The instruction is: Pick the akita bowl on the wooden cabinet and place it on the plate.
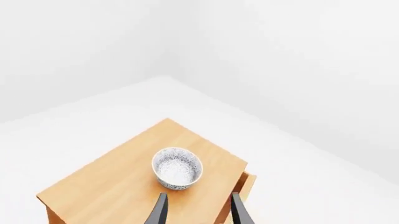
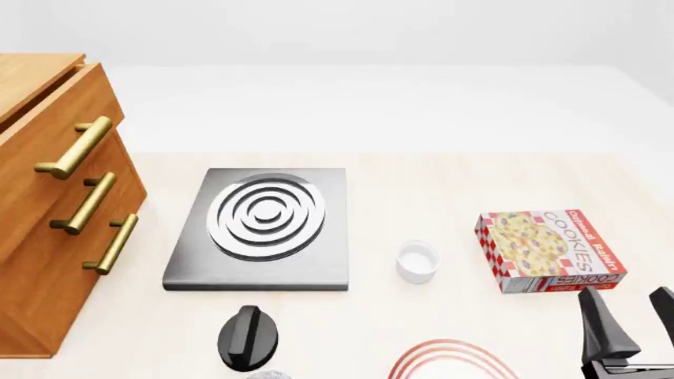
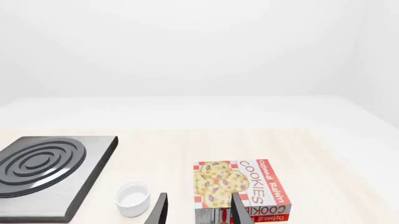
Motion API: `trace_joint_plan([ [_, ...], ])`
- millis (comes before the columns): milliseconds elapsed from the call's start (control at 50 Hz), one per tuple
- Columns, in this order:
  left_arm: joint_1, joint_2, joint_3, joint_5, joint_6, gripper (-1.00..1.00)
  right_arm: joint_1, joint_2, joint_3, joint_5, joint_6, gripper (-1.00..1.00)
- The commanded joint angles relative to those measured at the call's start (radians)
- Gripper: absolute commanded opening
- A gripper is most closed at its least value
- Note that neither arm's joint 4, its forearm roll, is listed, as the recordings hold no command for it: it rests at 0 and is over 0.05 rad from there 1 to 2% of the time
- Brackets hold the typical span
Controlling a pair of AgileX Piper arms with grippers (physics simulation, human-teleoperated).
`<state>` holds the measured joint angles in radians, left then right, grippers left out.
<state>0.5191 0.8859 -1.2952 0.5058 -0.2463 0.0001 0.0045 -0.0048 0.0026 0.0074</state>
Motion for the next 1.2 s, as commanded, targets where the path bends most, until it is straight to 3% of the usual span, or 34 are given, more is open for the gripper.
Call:
trace_joint_plan([
  [20,0.147,0.084,-0.061,-0.021,-0.012,1.0,0.0,0.0,0.0,0.0,0.0,1.0],
  [420,0.185,0.103,-0.045,-0.055,-0.016,1.0,0.0,0.0,0.0,0.0,0.0,1.0],
  [1200,0.16,0.175,-0.024,-0.084,-0.03,1.0,0.0,0.0,0.0,0.0,0.0,1.0],
])
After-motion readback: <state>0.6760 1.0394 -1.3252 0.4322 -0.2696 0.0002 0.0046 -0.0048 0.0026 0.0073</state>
